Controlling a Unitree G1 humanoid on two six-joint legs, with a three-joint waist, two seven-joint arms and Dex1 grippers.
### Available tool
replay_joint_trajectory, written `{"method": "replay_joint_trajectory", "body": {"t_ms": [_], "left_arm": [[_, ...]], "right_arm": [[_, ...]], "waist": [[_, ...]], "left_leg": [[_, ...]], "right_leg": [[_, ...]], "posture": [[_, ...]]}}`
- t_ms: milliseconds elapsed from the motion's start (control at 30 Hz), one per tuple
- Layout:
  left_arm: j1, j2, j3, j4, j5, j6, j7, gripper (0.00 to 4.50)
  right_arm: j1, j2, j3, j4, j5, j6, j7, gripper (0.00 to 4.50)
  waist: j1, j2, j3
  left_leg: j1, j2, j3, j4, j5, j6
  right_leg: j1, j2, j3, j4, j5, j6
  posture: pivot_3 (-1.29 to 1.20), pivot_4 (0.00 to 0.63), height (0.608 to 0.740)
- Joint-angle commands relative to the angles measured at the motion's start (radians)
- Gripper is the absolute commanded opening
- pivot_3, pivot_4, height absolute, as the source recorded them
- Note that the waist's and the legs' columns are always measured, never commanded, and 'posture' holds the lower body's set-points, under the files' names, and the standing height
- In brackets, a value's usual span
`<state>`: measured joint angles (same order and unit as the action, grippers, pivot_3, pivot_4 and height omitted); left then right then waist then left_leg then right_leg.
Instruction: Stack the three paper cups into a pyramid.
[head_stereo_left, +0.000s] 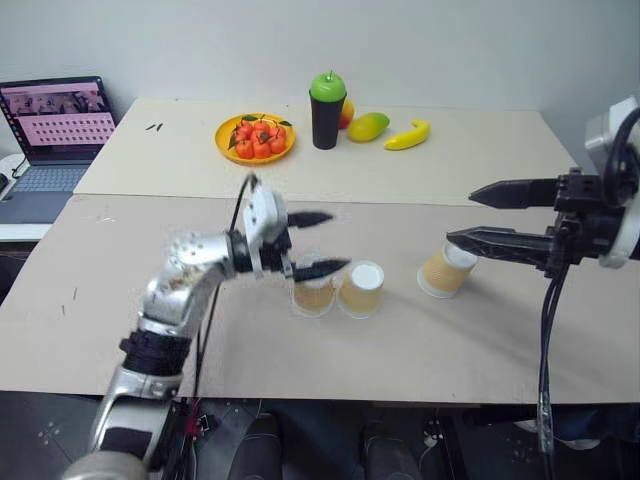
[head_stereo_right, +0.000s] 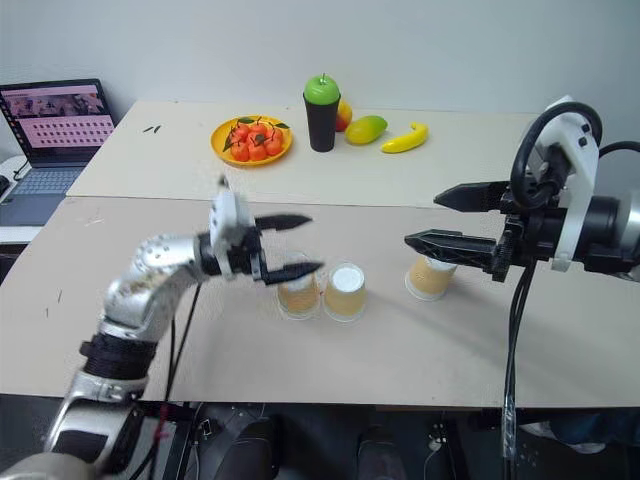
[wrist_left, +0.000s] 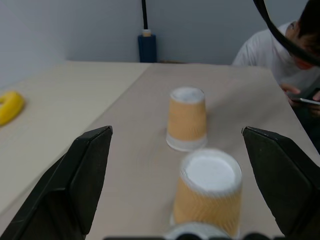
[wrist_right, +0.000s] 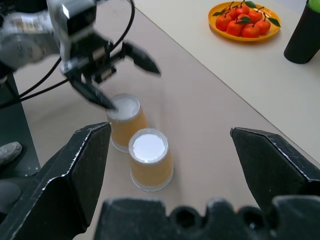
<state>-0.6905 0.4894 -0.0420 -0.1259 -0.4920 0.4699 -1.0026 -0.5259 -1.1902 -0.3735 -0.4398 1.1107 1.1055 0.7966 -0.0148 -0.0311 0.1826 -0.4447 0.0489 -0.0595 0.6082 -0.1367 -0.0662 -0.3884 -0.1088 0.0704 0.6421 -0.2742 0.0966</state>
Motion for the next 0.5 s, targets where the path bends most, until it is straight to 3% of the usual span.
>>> {"method": "replay_joint_trajectory", "body": {"t_ms": [33,133,233,500], "left_arm": [[-0.091,0.077,0.073,-0.093,-0.14,0.236,0.036,4.41],[-0.126,0.141,0.104,-0.133,-0.216,0.358,0.041,4.41],[-0.149,0.217,0.121,-0.165,-0.248,0.429,0.037,4.41],[-0.105,0.272,0.156,-0.245,-0.348,0.518,0.043,4.41]], "right_arm": [[0.063,0.006,-0.052,-0.011,-0.033,-0.04,0.02,4.5],[0.139,0.026,-0.076,-0.01,-0.066,-0.067,0.031,4.5],[0.249,0.129,-0.123,0.06,-0.127,-0.145,0.015,4.5],[0.326,0.273,-0.034,0.202,-0.352,-0.388,0.037,4.5]], "waist": [[-0.001,0.0,0.0],[-0.006,0.0,0.0],[-0.005,-0.001,0.0],[-0.003,0.0,0.001]], "left_leg": [[0.0,0.0,0.0,0.0,0.0,0.0],[0.0,0.0,0.0,-0.001,0.0,0.0],[0.0,0.0,-0.001,0.0,0.0,0.0],[0.0,0.0,0.0,0.0,0.0,0.0]], "right_leg": [[0.0,0.0,0.0,0.0,0.0,0.0],[0.0,0.0,0.0,0.0,0.0,0.0],[0.0,0.001,0.0,0.001,0.0,0.001],[0.0,0.001,0.0,0.001,0.0,0.001]], "posture": [[0.0,0.15,0.735],[0.0,0.15,0.735],[0.0,0.15,0.735],[0.0,0.15,0.735]]}}
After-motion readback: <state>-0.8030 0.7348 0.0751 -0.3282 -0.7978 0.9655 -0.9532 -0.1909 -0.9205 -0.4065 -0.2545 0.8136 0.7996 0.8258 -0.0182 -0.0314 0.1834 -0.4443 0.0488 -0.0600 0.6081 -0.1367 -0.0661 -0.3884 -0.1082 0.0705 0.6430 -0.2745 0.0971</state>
